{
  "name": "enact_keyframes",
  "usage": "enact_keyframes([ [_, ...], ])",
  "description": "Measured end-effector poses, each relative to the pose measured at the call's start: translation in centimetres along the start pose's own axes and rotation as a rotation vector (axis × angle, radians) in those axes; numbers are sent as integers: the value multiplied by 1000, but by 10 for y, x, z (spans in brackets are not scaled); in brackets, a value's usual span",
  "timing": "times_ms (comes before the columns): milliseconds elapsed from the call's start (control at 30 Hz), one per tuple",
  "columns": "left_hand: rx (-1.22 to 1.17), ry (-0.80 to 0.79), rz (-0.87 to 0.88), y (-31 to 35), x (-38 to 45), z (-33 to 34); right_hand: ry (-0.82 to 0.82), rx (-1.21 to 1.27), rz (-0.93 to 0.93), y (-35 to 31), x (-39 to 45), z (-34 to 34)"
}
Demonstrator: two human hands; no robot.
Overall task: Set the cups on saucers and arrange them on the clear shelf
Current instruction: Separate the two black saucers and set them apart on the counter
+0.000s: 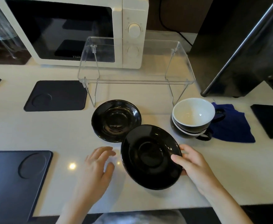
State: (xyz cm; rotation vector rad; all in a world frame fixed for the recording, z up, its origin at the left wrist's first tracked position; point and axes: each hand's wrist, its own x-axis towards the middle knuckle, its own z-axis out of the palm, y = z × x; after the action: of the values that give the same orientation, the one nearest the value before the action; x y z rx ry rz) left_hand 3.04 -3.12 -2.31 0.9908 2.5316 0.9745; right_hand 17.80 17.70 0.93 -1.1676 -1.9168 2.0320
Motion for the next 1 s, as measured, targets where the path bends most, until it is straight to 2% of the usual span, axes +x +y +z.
enact_keyframes([
  [67,140,37,-41,-8,-1,12,20,-31,0,4,-2,-8],
  [200,261,33,-109,-11,-6,28,60,-48,-5,11,-2,-17],
  [500,361,19,-95,-9,-3,30,84,-154,-38,25,5,-18],
  [700,361,10,-97,-7,-3,28,139,-324,-131,28,6,-21],
  [867,327,-9,-88,-5,-2,21,123,-459,-151,29,6,-22],
  [1000,253,-21,-70,9,7,8,112,-472,-161,29,5,-29],
])
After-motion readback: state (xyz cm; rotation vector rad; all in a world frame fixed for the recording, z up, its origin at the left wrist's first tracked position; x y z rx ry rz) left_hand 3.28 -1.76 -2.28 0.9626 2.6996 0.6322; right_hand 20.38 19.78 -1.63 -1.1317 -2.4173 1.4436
